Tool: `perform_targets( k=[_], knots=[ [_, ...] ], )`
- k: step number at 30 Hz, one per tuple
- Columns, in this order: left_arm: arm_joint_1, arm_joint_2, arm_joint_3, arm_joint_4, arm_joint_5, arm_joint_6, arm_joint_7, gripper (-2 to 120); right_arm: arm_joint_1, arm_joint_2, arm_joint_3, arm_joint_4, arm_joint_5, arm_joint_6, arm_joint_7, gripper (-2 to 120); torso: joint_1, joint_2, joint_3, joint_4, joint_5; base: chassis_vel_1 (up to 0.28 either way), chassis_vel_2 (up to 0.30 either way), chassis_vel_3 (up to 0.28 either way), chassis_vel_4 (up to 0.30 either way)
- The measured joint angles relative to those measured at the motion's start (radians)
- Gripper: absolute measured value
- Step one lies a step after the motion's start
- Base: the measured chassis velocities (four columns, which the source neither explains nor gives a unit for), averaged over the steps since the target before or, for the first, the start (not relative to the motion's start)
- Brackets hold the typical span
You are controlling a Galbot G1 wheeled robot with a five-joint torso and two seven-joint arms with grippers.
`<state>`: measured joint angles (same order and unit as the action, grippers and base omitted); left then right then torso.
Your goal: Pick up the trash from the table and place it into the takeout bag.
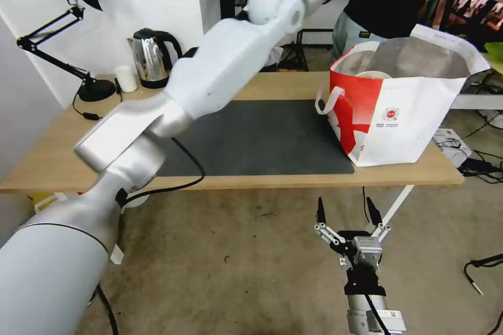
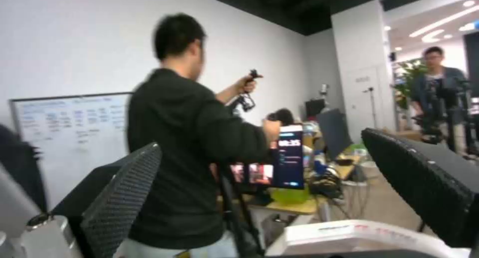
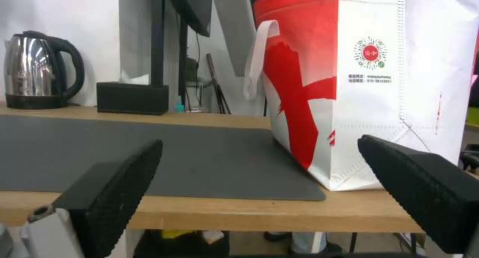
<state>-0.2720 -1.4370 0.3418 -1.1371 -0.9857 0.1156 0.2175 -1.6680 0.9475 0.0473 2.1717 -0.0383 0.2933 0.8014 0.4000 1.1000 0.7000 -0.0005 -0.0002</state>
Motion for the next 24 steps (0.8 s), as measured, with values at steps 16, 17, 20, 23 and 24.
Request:
perform_targets(
  k=[16,17,20,23,24],
  knots=[
    [0.394,0.662,-0.374,-0.457,-0.008,-0.014,-0.017,100,0.0,0.0,0.0,0.0,0.0,0.0,0.0,100,0.0,0.0,0.0,0.0014,-0.0008,0.0,0.0,0.0,0.0],
    [0.436,0.683,-0.408,-0.475,-0.002,-0.023,-0.018,100,0.0,0.0,0.0,0.0,0.0,0.0,0.0,100,0.0,0.0,0.0,0.0011,-0.0006,0.0,0.0,0.0,0.0],
    [0.527,0.73,-0.473,-0.51,0.052,-0.07,-0.023,100,0.0,0.0,0.0,0.0,0.0,0.0,0.0,100,0.0,0.0,0.0,0.0005,0.0002,0.0,0.0,0.0,0.0],
    [0.59,0.757,-0.511,-0.533,0.096,-0.109,-0.03,100,0.0,0.0,0.0,0.0,0.0,0.0,0.0,100,0.0,0.0,0.0,0.0001,0.0001,0.0,0.0,0.0,0.0],
    [0.657,0.77,-0.565,-0.564,0.116,-0.12,-0.041,100,0.0,0.0,0.0,0.0,0.0,0.0,0.0,100,0.0,0.0,0.0,-0.0001,0.0003,0.0,0.0,0.0,0.0]
  ],
)
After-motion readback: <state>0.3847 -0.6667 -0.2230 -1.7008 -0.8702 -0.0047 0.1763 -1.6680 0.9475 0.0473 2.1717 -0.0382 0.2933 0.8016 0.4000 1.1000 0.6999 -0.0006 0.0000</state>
